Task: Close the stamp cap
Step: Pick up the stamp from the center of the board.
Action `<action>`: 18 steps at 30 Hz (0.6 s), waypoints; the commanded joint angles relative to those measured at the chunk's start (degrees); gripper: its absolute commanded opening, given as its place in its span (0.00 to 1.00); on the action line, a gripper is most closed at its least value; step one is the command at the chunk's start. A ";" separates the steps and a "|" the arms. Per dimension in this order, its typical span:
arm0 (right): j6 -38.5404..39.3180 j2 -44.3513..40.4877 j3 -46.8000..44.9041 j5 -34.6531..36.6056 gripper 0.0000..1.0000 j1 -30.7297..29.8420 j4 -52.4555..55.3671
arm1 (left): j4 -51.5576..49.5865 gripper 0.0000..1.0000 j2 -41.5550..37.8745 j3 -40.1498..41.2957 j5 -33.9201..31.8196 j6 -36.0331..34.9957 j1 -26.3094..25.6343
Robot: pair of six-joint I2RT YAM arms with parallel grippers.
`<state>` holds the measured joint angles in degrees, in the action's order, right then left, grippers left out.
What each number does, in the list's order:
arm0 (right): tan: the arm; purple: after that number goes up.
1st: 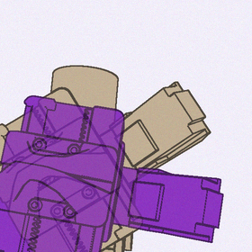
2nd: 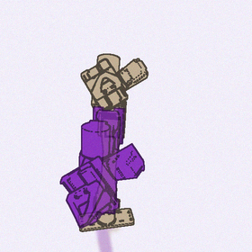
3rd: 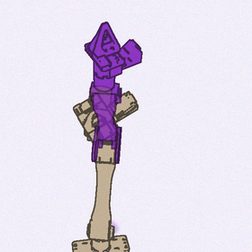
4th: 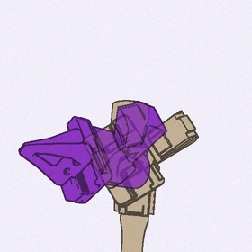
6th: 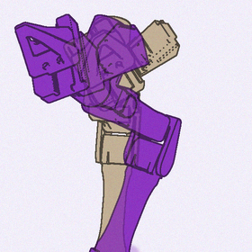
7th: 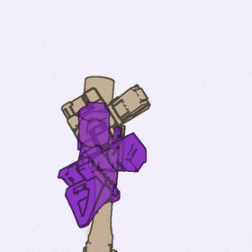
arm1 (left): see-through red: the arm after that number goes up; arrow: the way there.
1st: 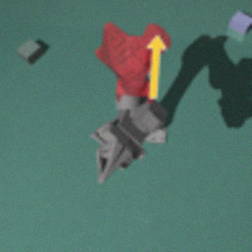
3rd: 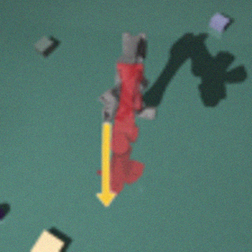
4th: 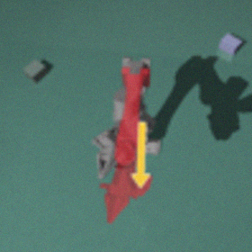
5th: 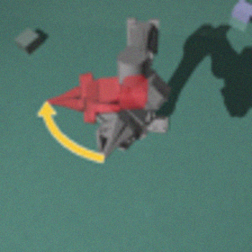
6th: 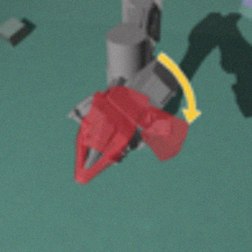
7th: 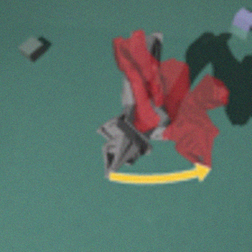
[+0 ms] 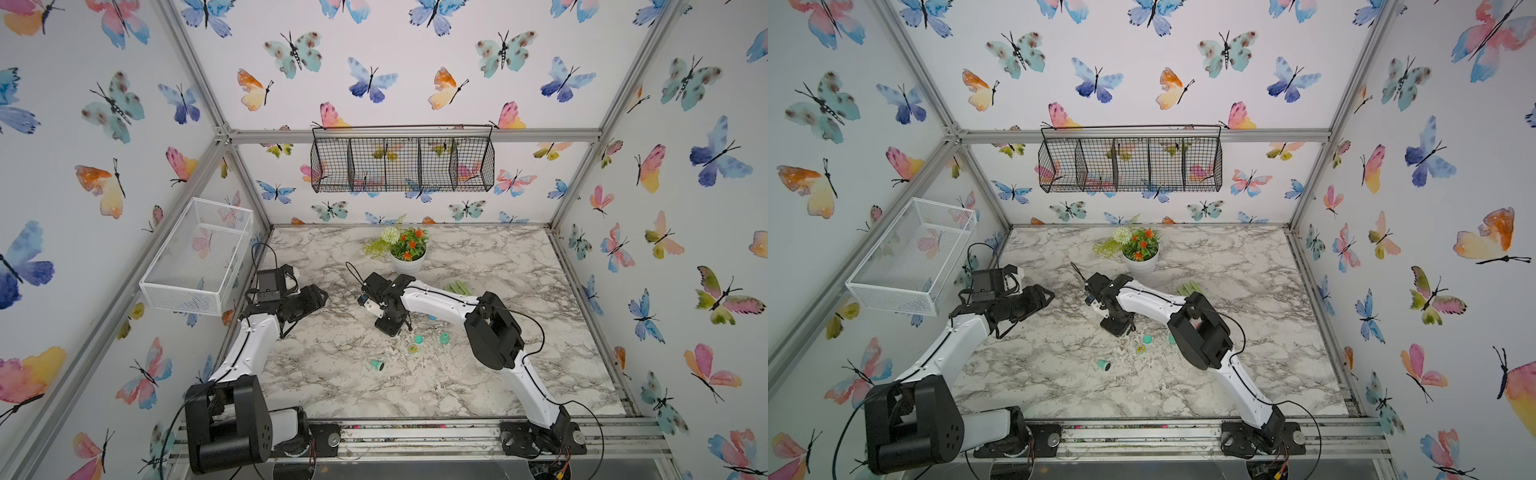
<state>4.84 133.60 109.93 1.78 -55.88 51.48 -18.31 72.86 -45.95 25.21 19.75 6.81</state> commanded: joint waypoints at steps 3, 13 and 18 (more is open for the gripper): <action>-3.00 -2.38 -0.94 1.68 0.10 -0.28 0.27 | 0.54 0.63 -0.96 0.51 1.95 -0.24 0.14; -18.35 -17.40 -9.35 -4.23 0.02 3.91 -16.20 | 5.94 0.63 -6.47 1.13 9.10 0.26 -5.82; -32.86 -27.70 -20.40 -12.42 0.02 8.02 -30.94 | 12.09 0.63 -12.02 2.12 6.30 2.09 -14.97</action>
<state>-17.12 109.43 93.82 -4.80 -49.69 30.63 -11.42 63.96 -44.69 31.40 20.80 -4.58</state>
